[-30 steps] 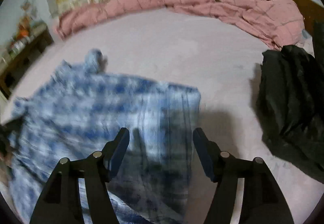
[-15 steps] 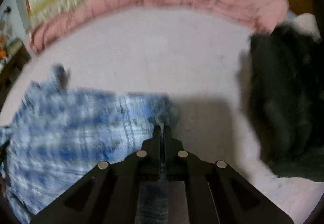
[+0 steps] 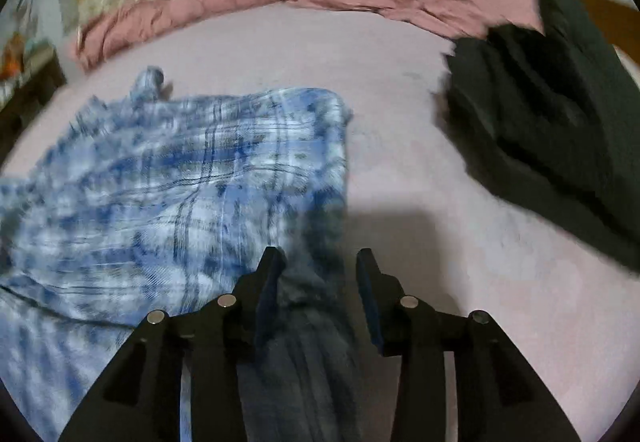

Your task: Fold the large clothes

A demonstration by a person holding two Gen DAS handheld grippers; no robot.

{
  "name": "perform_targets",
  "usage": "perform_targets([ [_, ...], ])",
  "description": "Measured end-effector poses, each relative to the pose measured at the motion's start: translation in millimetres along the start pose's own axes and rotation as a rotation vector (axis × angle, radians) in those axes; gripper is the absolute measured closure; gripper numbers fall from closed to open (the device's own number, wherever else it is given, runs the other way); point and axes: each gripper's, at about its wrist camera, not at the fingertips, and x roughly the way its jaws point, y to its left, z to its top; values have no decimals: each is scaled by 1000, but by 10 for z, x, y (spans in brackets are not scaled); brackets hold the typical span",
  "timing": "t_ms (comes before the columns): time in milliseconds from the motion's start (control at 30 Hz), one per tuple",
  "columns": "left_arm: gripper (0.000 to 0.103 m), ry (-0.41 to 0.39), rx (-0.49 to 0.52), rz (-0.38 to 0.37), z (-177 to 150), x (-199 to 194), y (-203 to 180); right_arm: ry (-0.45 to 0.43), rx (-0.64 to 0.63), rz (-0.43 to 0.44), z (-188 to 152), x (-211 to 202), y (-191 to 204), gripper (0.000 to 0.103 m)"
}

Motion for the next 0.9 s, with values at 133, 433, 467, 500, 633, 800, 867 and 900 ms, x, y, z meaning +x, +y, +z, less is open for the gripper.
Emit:
perform_targets([
  [133, 22, -54, -4, -11, -156, -530, 103, -108, -26, -11, -263, -441, -11, 59],
  [433, 9, -97, -86, -3, -671, -1444, 359, -358, -131, 64, -825, -1413, 415, 30],
  [467, 8, -92, -87, -8, -744, -1509, 361, -375, -143, 87, -902, -1485, 474, 21],
  [500, 8, -82, -84, -11, -818, -1558, 369, -384, -149, 113, -970, -1534, 507, 16],
  [633, 8, -57, -65, -1, -1128, -1706, 357, -339, -199, 162, -1287, -1594, 644, 16],
  [800, 7, -12, -42, -3, -1408, -1743, 261, -270, -243, 158, -1561, -1493, 800, 16],
  [867, 7, 9, -74, -31, -1494, -1720, 257, -235, -209, 214, -1654, -1462, 810, 16],
  [900, 7, 22, -101, -48, -1535, -1701, 264, -219, -188, 255, -1702, -1453, 807, 16],
])
